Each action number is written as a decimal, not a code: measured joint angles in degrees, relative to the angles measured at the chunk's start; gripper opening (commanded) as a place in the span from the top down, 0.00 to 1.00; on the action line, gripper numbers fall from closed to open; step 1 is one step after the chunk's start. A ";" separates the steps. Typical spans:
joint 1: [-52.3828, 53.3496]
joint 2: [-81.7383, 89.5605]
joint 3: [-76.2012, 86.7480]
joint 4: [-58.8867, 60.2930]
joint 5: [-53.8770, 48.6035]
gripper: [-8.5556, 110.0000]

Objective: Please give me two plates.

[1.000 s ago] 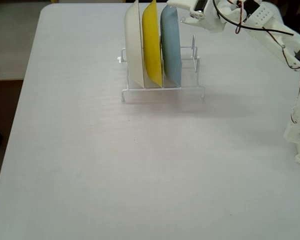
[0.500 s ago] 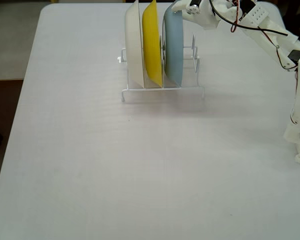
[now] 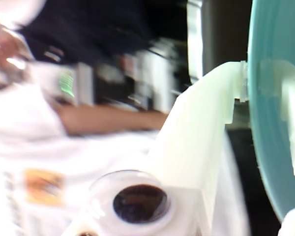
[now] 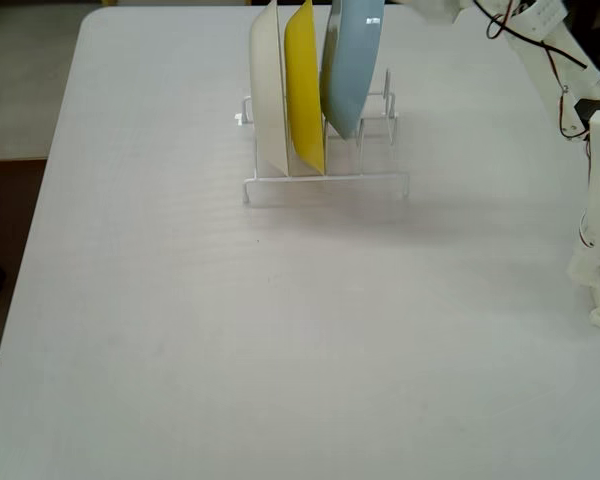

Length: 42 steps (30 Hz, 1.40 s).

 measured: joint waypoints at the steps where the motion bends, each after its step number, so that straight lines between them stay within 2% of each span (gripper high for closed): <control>1: 0.18 0.70 -0.09 0.70 0.70 0.93; 17: 0.97 21.88 2.11 13.97 7.91 0.93; 25: -7.82 34.10 9.58 16.26 14.15 0.93; 33: -23.91 37.09 9.67 10.63 14.94 0.93; 42: -39.73 37.00 18.98 -8.44 8.00 0.93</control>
